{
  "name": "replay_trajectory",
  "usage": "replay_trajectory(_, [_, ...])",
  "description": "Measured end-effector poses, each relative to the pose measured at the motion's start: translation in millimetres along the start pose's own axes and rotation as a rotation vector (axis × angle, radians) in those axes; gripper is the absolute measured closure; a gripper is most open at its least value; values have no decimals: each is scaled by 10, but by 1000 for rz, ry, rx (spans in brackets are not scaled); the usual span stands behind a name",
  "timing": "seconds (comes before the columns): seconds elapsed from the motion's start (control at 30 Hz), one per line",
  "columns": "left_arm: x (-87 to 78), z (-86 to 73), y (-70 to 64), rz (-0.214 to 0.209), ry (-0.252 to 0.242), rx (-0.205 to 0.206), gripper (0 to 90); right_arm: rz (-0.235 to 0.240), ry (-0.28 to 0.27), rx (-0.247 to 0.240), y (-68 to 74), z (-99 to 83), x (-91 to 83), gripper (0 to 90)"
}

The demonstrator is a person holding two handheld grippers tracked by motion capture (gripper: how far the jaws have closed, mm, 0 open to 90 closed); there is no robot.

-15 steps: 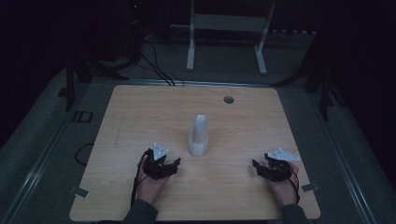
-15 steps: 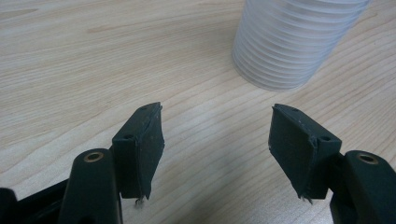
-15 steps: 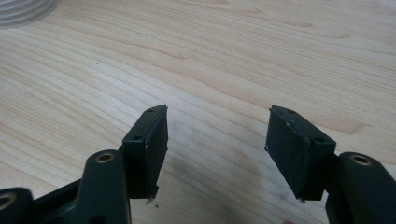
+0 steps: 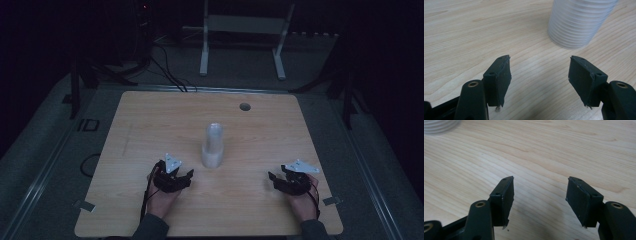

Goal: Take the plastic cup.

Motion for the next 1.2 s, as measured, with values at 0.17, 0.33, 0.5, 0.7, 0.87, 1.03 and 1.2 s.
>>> replay_trajectory(0.17, [-11, 32, -38, -39, -13, 4, 342, 14, -26, -29, 81, 145, -75, 386])
replay_trajectory(0.33, [-1, 89, -79, -66, -22, 13, 333, 32, -50, -78, 159, 322, -121, 385])
replay_trajectory(0.5, [15, 175, -111, -105, -40, 12, 327, 70, -84, -74, 191, 482, -137, 385])
replay_trajectory(0.7, [82, 266, -187, -119, -43, 55, 300, 93, -125, -99, 248, 700, -170, 381])
replay_trajectory(0.87, [116, 332, -236, -132, -63, 73, 276, 116, -150, -109, 288, 834, -184, 376])
replay_trajectory(1.03, [171, 422, -274, -152, -82, 67, 231, 132, -169, -126, 353, 1001, -176, 350])
replay_trajectory(1.2, [227, 473, -319, -166, -90, 68, 193, 143, -177, -141, 406, 1099, -161, 330])
Point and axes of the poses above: each handheld gripper's, and its own axes: x roughly forward along the jaws, z roughly out of its top, y roughly to its left, the point moved 2 cm from there along x, roughly forward along the jaws, and after that the axes turned 8 degrees about -x, right-handed, at the moved point
